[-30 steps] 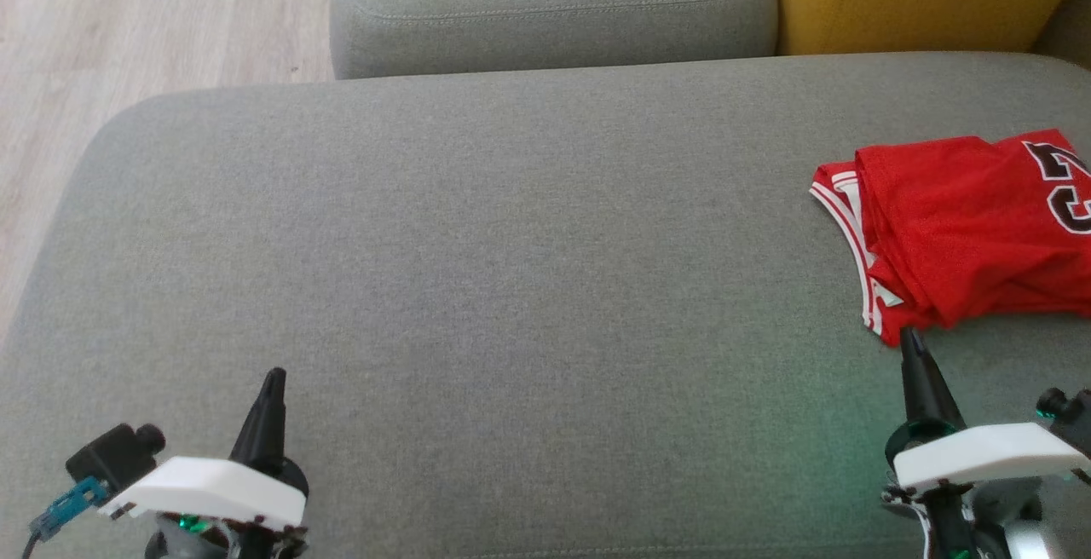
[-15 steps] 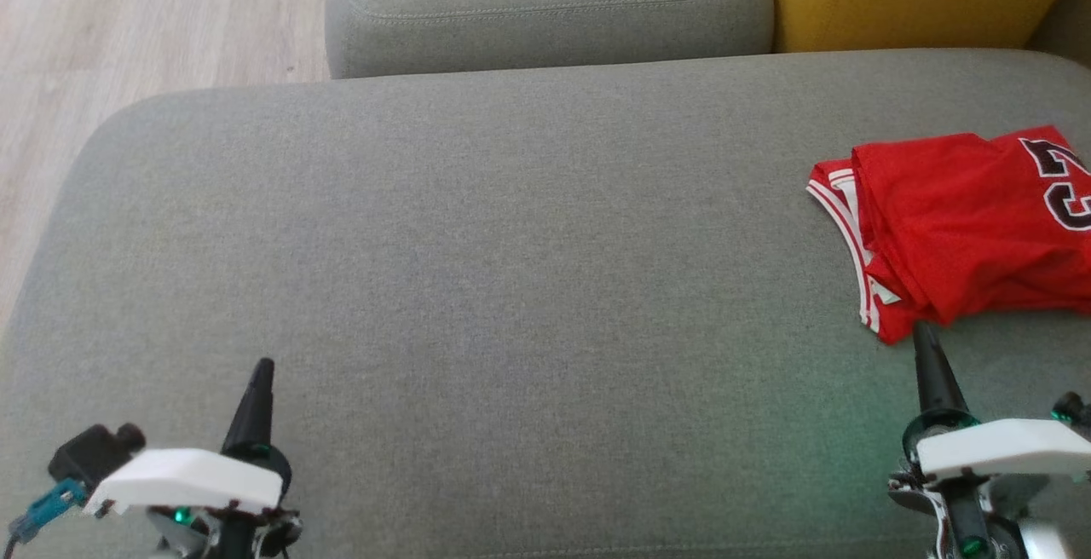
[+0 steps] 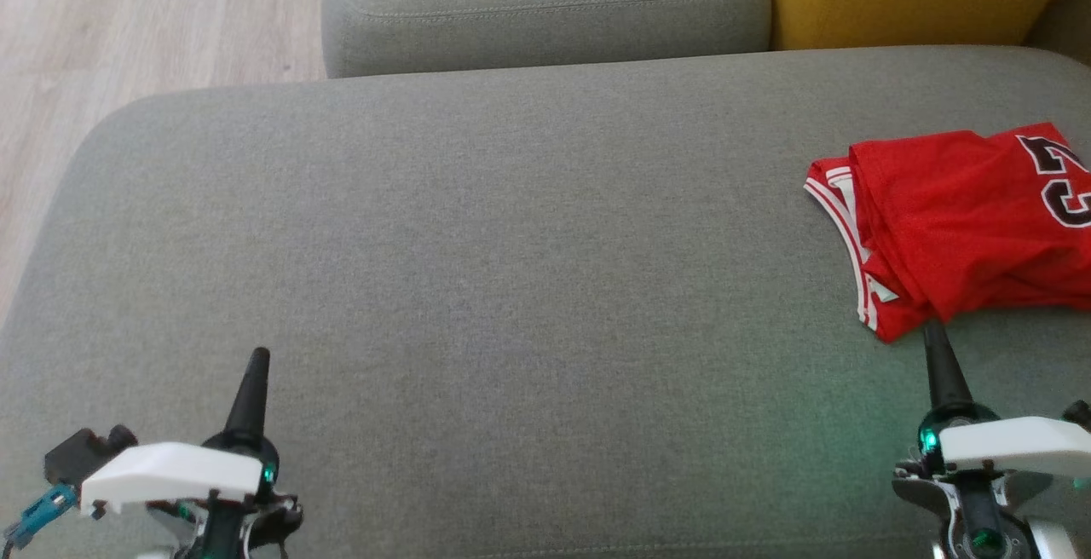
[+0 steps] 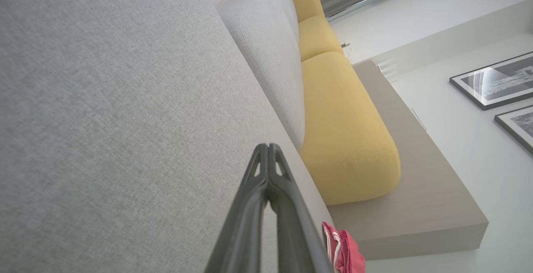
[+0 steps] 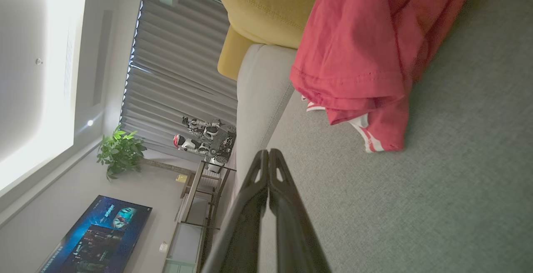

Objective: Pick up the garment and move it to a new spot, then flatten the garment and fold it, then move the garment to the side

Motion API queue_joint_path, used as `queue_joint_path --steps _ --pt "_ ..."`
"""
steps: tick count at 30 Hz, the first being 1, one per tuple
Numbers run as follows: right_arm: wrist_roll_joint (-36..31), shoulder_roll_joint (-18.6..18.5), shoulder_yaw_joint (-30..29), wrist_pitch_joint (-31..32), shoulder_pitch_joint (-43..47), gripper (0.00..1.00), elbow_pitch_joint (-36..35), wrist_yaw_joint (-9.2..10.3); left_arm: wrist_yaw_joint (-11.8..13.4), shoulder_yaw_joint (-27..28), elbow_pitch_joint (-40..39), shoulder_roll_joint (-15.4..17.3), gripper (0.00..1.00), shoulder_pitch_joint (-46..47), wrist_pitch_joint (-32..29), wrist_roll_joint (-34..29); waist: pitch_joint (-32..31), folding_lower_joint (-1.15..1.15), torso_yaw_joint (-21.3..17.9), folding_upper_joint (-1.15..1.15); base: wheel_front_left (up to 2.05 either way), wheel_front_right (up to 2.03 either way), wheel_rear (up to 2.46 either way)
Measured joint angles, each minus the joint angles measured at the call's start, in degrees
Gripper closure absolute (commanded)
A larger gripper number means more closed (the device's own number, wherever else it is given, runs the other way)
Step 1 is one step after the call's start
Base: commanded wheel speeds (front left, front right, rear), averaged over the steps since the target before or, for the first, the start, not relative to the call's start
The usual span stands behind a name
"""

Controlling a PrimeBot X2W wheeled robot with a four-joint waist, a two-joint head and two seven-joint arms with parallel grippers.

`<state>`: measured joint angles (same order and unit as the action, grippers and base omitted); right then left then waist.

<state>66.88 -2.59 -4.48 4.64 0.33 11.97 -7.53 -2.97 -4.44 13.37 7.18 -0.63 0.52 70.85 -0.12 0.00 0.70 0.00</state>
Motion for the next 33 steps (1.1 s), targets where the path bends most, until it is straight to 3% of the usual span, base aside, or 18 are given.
queue_joint_path --steps 33 --pt "22.48 0.0 -2.2 1.01 -3.25 1.0 3.52 0.0 -3.66 7.03 1.98 -3.6 1.0 2.93 -5.14 19.62 0.27 0.0 -0.64 0.0 0.0 0.0 0.0"
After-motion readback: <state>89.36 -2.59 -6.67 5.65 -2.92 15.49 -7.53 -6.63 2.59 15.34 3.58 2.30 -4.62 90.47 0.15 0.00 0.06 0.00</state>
